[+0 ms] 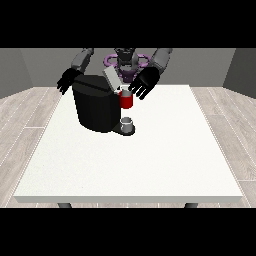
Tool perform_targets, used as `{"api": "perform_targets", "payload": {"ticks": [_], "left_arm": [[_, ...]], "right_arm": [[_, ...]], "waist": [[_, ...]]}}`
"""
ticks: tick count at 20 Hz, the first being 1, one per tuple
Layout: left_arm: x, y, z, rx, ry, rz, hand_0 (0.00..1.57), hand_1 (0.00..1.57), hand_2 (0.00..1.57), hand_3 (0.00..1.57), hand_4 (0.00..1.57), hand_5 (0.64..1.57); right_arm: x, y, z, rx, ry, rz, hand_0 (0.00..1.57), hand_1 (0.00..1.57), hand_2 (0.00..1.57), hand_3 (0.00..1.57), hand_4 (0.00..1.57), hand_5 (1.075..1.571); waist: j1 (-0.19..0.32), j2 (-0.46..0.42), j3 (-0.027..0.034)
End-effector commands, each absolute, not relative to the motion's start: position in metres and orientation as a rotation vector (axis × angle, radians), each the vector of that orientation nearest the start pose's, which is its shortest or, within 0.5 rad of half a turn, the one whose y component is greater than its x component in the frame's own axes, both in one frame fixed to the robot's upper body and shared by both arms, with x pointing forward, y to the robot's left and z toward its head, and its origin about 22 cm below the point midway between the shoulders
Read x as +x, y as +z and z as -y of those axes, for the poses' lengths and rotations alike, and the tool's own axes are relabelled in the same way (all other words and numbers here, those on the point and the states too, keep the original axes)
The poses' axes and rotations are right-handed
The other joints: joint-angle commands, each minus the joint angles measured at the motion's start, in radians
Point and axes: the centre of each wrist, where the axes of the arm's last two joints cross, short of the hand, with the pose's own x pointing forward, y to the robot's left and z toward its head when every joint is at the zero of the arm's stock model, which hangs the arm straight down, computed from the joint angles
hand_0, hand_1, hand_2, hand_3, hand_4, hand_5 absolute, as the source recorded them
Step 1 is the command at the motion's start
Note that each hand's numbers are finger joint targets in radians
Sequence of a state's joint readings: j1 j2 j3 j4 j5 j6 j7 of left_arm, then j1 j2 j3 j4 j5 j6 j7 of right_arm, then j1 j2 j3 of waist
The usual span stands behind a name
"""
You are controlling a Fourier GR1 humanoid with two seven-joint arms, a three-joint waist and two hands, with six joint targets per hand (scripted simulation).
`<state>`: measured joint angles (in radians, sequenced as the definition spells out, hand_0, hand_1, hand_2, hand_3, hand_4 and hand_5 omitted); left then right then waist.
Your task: Insert the coffee pod into the coffee machine and close the lid
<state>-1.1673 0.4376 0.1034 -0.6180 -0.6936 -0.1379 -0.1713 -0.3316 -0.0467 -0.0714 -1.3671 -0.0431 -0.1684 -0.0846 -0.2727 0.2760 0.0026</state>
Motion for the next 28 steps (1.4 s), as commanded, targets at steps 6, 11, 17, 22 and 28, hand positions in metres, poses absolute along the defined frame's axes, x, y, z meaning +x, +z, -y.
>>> {"api": "perform_targets", "payload": {"ticks": [6,11,17,22,28], "left_arm": [[0.462,0.218,-0.260,0.762,-1.096,1.576,0.00,0.00,0.00,0.00,0.00,1.571],[0.462,0.233,-0.258,0.756,-1.103,1.617,0.00,0.00,0.00,0.00,0.00,1.571],[0.460,0.203,-0.254,0.706,-1.098,1.579,0.00,0.00,0.00,0.00,0.00,1.571],[0.461,0.212,-0.256,0.732,-1.065,1.591,0.00,0.00,0.00,0.00,0.00,1.571],[0.451,0.139,-0.251,0.404,-0.788,1.604,0.00,0.00,0.00,0.00,0.00,1.571]], "right_arm": [[0.321,0.036,0.234,-0.074,-0.098,1.719,0.00,0.00,0.00,0.00,0.37,1.571],[0.323,0.034,0.225,-0.117,-0.111,1.717,0.00,0.00,0.00,0.00,0.34,1.571],[0.303,0.006,0.229,-0.141,-0.102,1.648,0.00,0.00,0.00,0.00,0.41,1.571],[0.312,0.022,0.220,-0.105,-0.113,1.692,0.00,0.00,0.00,0.00,0.38,1.571],[0.276,-0.025,0.243,-0.161,-0.191,1.554,0.00,0.00,0.00,0.00,0.42,1.571]], "waist": [[0.002,-0.021,-0.0022],[0.021,-0.018,-0.0023],[0.041,-0.099,-0.0024],[0.046,-0.096,-0.0024],[0.140,-0.264,-0.0033]]}}
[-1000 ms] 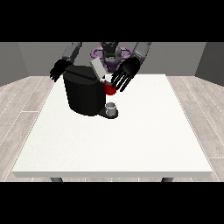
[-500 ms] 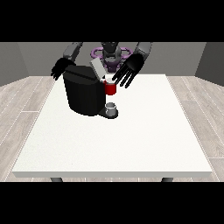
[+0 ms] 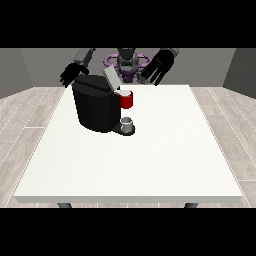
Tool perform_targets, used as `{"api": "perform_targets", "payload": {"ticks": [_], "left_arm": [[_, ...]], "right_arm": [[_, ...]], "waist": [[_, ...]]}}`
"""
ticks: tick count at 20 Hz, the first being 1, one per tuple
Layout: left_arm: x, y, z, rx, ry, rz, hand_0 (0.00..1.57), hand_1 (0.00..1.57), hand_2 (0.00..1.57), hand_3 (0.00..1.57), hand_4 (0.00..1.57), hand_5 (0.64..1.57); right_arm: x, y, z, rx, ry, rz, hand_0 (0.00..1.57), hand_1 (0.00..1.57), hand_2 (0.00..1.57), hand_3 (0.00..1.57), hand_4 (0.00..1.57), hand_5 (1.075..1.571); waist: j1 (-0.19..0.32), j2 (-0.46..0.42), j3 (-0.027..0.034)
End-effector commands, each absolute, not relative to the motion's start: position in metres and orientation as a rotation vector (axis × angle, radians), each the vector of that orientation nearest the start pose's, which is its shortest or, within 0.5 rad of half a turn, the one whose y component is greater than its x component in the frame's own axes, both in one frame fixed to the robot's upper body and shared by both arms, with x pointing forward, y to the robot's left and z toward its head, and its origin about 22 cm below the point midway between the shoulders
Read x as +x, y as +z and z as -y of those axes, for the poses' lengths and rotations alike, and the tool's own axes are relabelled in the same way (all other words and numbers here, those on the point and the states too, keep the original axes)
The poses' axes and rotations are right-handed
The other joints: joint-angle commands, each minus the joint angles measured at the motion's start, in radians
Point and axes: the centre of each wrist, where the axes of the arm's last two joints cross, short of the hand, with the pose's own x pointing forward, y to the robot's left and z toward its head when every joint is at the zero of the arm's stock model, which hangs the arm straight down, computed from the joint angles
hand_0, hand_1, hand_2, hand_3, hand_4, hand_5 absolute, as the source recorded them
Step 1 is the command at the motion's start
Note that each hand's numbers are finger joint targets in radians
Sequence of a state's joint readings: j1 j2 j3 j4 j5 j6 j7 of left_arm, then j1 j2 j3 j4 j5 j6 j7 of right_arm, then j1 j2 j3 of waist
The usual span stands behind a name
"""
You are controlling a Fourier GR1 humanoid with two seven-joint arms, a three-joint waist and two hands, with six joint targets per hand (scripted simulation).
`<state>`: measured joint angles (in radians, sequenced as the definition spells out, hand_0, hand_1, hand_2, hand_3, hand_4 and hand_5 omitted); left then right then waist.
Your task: Insert the coffee pod into the coffee machine and close the lid
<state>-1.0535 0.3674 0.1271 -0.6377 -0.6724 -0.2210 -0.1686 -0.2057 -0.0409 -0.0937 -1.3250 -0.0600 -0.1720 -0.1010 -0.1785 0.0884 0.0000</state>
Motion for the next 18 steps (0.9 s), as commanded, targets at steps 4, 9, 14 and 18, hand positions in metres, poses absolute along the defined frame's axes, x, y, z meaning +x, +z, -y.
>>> {"api": "perform_targets", "payload": {"ticks": [4,9,14,18], "left_arm": [[0.440,0.090,-0.233,0.130,-0.556,1.619,0.00,0.00,0.00,0.00,0.26,1.571],[0.405,0.017,-0.241,0.056,-0.436,1.522,0.00,0.00,0.00,0.00,0.00,1.571],[0.382,-0.019,-0.251,-0.024,-0.297,1.464,0.00,0.00,0.00,0.00,0.23,1.571],[0.372,-0.030,-0.233,-0.100,-0.300,1.468,0.00,0.00,0.00,0.00,0.00,1.571]], "right_arm": [[0.273,-0.027,0.250,-0.170,-0.221,1.534,0.00,0.00,0.00,0.00,0.45,1.571],[0.250,-0.026,0.301,-0.198,-0.104,1.466,0.00,0.00,0.00,0.00,0.37,1.571],[0.265,0.001,0.264,-0.104,-0.013,1.535,0.00,0.00,0.00,0.00,0.26,1.571],[0.292,0.041,0.293,-0.156,-0.006,1.610,0.00,0.00,0.00,0.00,0.04,1.571]], "waist": [[0.105,-0.165,-0.0015],[0.151,-0.303,-0.0005],[0.173,-0.357,-0.0009],[0.269,-0.345,0.0000]]}}
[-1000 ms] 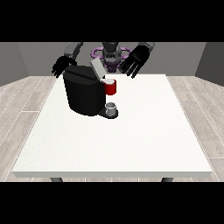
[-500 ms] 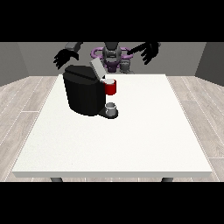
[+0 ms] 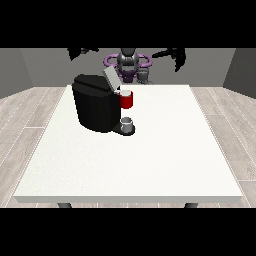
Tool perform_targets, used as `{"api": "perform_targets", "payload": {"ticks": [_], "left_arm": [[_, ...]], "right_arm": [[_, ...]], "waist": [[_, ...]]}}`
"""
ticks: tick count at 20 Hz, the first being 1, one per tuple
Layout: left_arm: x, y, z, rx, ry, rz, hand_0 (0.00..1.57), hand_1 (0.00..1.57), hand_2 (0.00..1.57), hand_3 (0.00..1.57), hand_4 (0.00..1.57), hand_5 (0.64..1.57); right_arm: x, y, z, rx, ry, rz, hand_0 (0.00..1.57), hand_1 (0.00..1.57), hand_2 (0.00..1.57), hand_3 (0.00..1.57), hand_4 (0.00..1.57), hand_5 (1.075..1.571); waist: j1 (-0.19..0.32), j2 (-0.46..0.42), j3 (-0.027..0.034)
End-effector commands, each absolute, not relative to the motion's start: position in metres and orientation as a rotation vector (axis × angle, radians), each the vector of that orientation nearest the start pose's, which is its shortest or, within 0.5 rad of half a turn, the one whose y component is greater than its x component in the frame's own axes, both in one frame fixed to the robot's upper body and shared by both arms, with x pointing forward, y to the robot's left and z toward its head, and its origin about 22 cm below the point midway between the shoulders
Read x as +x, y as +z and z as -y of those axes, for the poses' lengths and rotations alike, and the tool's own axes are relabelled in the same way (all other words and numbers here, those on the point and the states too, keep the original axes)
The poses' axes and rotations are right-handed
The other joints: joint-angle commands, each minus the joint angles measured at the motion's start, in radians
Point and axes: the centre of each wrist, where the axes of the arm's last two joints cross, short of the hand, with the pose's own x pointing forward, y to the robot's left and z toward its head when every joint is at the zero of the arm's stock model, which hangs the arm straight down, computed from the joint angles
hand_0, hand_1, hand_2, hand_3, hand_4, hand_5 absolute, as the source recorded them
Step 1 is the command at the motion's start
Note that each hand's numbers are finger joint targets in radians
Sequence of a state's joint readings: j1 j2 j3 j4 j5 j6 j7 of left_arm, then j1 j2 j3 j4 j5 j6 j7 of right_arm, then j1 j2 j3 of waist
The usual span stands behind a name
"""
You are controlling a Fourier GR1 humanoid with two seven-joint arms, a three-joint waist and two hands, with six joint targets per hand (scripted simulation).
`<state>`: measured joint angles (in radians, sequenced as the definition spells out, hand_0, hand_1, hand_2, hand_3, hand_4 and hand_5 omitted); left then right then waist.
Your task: Insert the coffee pod into the coffee machine and close the lid
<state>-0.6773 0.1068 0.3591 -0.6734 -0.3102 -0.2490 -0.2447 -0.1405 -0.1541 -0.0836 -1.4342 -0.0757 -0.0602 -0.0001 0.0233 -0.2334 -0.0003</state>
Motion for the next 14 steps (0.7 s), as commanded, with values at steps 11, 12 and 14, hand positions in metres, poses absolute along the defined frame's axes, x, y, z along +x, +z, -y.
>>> {"api": "perform_targets", "payload": {"ticks": [11,12,14], "left_arm": [[0.342,-0.043,-0.229,-0.202,-0.205,1.507,0.00,0.00,0.00,0.00,0.00,1.571],[0.352,-0.023,-0.236,-0.178,-0.207,1.556,0.00,0.00,0.00,0.00,0.00,1.571],[0.340,-0.025,-0.259,-0.160,-0.177,1.555,0.00,0.00,0.00,0.00,0.20,1.571]], "right_arm": [[0.310,0.045,0.251,-0.109,0.137,1.651,0.00,0.00,0.00,0.00,0.24,1.571],[0.314,0.049,0.246,-0.084,0.163,1.685,0.00,0.00,0.00,0.00,0.22,1.571],[0.306,0.043,0.242,-0.023,0.186,1.658,0.00,0.00,0.00,0.00,0.00,1.571]], "waist": [[0.150,0.030,0.0005],[0.128,0.076,0.0005],[0.101,0.073,0.0004]]}}
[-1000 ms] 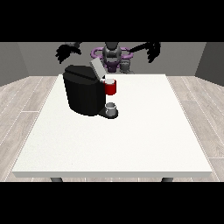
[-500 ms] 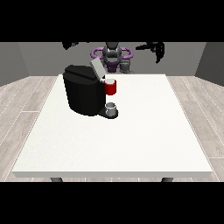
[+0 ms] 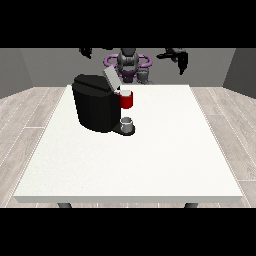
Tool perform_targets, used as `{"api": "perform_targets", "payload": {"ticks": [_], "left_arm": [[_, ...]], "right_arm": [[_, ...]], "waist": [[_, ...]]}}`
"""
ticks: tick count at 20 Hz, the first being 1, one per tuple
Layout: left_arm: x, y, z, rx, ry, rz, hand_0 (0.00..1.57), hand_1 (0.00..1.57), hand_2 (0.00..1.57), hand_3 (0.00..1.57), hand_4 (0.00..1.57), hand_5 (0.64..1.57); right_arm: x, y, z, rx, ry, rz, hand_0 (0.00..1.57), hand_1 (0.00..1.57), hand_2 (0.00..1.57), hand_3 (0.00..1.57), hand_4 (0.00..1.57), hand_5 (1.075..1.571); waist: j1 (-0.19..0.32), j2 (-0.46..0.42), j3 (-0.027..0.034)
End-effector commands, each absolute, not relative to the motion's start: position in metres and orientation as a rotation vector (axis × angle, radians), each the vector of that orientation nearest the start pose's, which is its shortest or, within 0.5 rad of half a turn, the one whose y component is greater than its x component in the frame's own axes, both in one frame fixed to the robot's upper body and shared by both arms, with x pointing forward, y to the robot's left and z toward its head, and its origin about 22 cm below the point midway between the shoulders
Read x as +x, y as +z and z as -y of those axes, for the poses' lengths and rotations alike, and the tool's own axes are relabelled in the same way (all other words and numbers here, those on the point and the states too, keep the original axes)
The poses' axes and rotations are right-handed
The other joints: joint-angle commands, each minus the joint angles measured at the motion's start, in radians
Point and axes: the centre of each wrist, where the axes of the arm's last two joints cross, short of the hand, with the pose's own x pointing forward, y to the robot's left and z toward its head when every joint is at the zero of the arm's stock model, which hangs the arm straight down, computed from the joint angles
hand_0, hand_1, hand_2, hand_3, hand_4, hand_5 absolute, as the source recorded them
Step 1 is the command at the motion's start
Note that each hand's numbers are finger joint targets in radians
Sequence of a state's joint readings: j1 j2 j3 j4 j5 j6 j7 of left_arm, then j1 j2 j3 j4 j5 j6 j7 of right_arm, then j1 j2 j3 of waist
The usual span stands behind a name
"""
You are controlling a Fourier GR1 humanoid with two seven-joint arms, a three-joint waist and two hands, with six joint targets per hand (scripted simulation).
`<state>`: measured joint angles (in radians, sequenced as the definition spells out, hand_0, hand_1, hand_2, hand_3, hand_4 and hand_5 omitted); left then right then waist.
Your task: Insert the coffee pod into the coffee machine and close the lid
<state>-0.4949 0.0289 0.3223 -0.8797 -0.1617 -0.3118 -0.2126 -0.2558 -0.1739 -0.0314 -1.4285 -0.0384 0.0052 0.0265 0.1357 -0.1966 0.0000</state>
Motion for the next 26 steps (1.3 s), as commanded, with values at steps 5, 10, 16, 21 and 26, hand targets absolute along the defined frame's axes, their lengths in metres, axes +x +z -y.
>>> {"api": "perform_targets", "payload": {"ticks": [5,10,16,21,26], "left_arm": [[0.321,-0.027,-0.240,-0.166,-0.166,1.559,0.00,0.00,0.00,0.00,0.00,1.571],[0.318,-0.010,-0.231,-0.182,-0.150,1.602,0.00,0.00,0.00,0.00,0.00,1.571],[0.316,0.006,-0.272,-0.117,-0.148,1.649,0.00,0.00,0.00,0.00,0.00,1.571],[0.299,0.005,-0.243,-0.120,-0.147,1.602,0.00,0.00,0.00,0.00,0.00,1.571],[0.309,0.034,-0.255,-0.115,-0.149,1.717,0.00,0.00,0.00,0.00,0.00,1.571]], "right_arm": [[0.316,0.042,0.252,-0.015,0.146,1.654,0.00,0.00,0.00,0.00,0.00,1.571],[0.343,0.059,0.253,0.011,0.123,1.646,0.00,0.00,0.00,0.00,0.00,1.571],[0.356,0.061,0.236,-0.009,0.148,1.679,0.00,0.00,0.00,0.00,0.00,1.571],[0.364,0.061,0.233,-0.004,0.192,1.634,0.00,0.00,0.00,0.00,0.00,1.571],[0.375,0.057,0.237,-0.021,0.242,1.720,0.00,0.00,0.00,0.00,0.00,1.571]], "waist": [[0.002,0.067,0.0002],[0.022,0.111,0.0002],[0.018,0.205,0.0000],[-0.002,0.166,0.0000],[0.013,0.267,0.0001]]}}
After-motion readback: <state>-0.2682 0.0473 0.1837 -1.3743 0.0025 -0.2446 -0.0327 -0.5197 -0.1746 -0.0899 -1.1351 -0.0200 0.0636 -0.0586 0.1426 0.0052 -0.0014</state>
